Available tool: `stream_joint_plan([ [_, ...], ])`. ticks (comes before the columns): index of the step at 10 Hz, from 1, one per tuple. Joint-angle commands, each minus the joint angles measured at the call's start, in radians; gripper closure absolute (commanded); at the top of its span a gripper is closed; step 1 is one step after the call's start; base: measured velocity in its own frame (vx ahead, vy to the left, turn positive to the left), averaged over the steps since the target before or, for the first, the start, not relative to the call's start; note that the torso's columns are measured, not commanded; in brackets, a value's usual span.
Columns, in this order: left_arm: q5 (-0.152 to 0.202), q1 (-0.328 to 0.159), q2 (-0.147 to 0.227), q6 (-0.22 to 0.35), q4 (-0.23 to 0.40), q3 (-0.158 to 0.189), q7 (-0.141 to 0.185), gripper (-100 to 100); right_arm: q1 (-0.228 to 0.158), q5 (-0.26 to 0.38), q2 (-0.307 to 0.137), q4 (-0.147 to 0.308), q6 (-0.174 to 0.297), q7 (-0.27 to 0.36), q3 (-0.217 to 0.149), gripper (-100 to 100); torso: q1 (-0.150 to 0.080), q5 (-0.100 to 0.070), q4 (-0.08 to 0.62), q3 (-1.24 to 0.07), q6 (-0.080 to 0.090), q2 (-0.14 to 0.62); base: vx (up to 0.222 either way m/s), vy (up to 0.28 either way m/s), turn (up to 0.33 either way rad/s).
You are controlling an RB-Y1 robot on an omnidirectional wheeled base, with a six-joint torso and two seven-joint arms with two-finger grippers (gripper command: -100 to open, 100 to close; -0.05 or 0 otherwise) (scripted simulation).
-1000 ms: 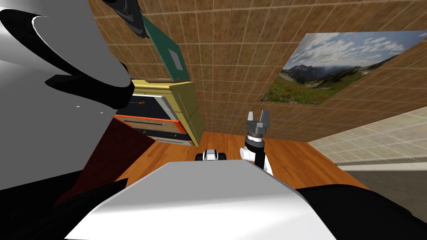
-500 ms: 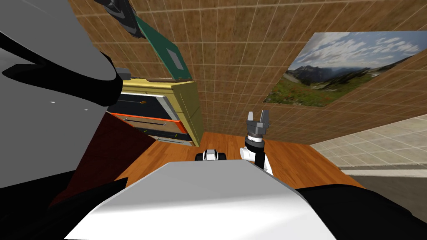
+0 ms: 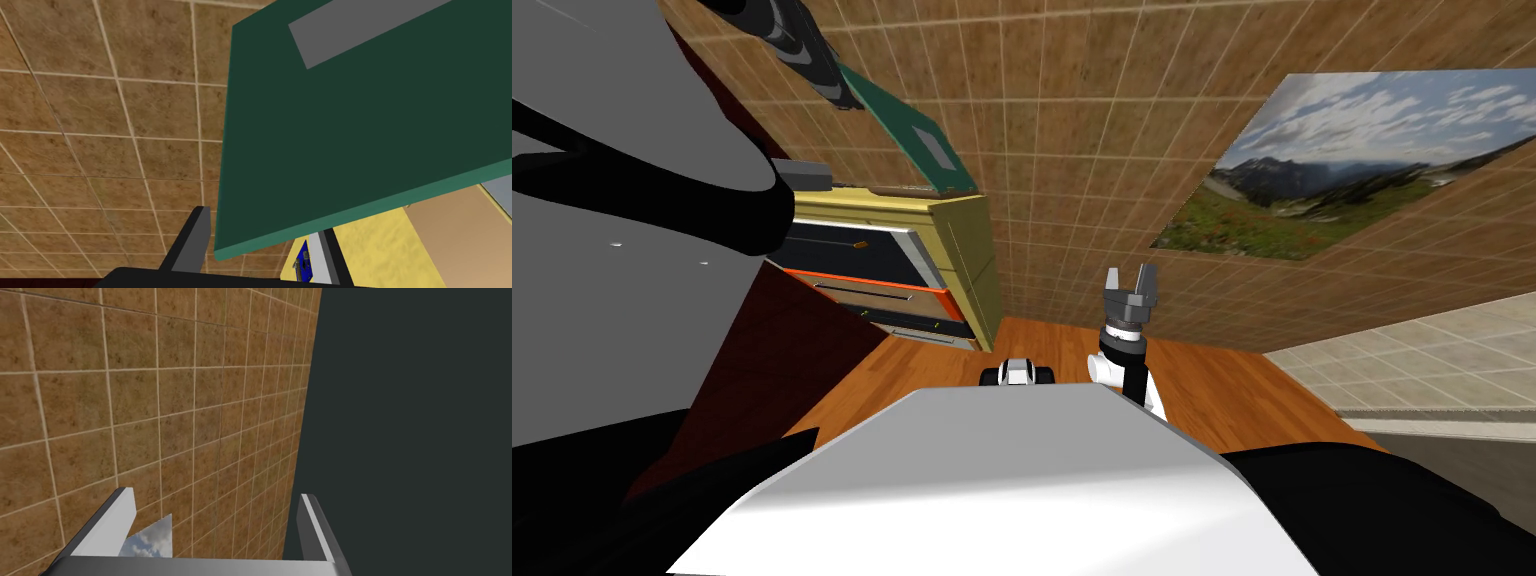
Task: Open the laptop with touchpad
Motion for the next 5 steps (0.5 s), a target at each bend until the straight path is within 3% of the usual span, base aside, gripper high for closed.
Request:
stream_joint_plan([
  [1, 0.019, 0.012, 0.017, 0.020, -0.008, 0.034, 0.043, 100, 0.000, 0.000, 0.000, 0.000, 0.000, 0.000, 0.000, 0, 0.000, 0.001, 0.000, 0.001, -0.001, 0.001, 0.015, 0.019, 0.027],
  [5, 0.034, 0.020, 0.034, 0.032, 0.025, 0.063, 0.080, 100, 0.000, 0.000, 0.000, 0.000, 0.000, 0.000, 0.000, 0, -0.002, -0.002, 0.002, 0.001, 0.000, 0.002, 0.007, 0.008, 0.015],
])
